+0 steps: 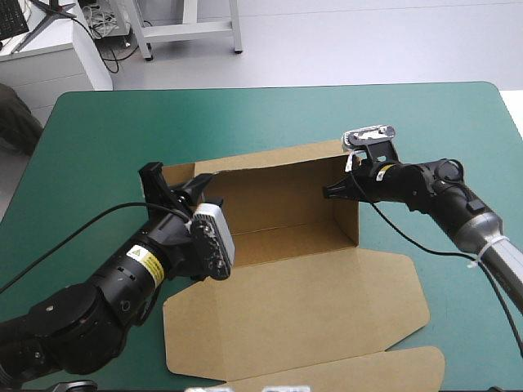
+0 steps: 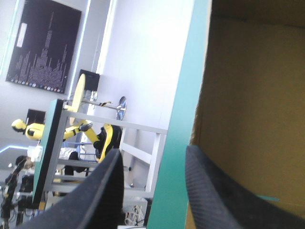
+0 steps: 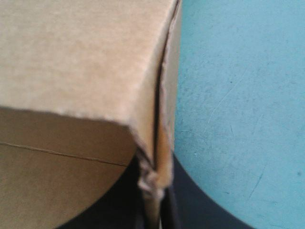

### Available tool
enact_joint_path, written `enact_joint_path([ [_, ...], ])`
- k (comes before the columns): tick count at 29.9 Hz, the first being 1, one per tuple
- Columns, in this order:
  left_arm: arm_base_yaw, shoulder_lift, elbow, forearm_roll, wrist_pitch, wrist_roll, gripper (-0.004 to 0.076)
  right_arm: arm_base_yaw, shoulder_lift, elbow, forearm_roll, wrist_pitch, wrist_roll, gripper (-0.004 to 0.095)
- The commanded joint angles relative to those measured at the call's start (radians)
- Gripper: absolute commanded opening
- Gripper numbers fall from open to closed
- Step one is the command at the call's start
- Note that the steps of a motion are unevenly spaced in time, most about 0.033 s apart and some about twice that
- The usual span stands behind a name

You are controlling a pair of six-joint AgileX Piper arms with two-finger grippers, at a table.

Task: Fold the box

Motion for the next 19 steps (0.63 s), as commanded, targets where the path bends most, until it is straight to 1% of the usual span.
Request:
enact_joint_path([
  [1, 0.073, -0.015, -0.07, 0.074, -0.016, -0.038, 0.0296, -0.021, -0.035, -0.122, 0.001, 0.042, 0.0, -0.0005],
  [5, 0.236, -0.015, -0.125, -0.004, -0.057, -0.038, 0.0296, -0.038, -0.029, -0.226, -0.057, 0.171, 0.049, -0.0005],
  [9, 0.476, -0.015, -0.144, -0.137, -0.153, -0.029, 0.0296, -0.068, -0.001, -0.325, -0.074, 0.3, 0.057, -0.0005],
  [11, 0.607, -0.007, -0.144, -0.238, -0.182, -0.018, 0.0291, -0.088, 0.028, -0.374, -0.075, 0.36, 0.054, -0.0005],
  [12, 0.647, -0.002, -0.144, -0.269, -0.188, -0.002, 0.0284, -0.096, 0.046, -0.406, -0.078, 0.392, 0.052, -0.0005],
  [14, 0.794, 0.021, -0.144, -0.388, -0.202, 0.041, 0.0235, -0.109, 0.087, -0.455, -0.08, 0.456, 0.037, -0.0005],
  [16, 0.909, 0.043, -0.144, -0.535, -0.211, 0.094, 0.0161, -0.12, 0.139, -0.504, -0.082, 0.509, 0.032, -0.0005],
  [19, 1.078, 0.076, -0.14, -0.773, -0.214, 0.192, 0.0063, -0.12, 0.221, -0.563, -0.086, 0.559, 0.026, -0.0005],
])
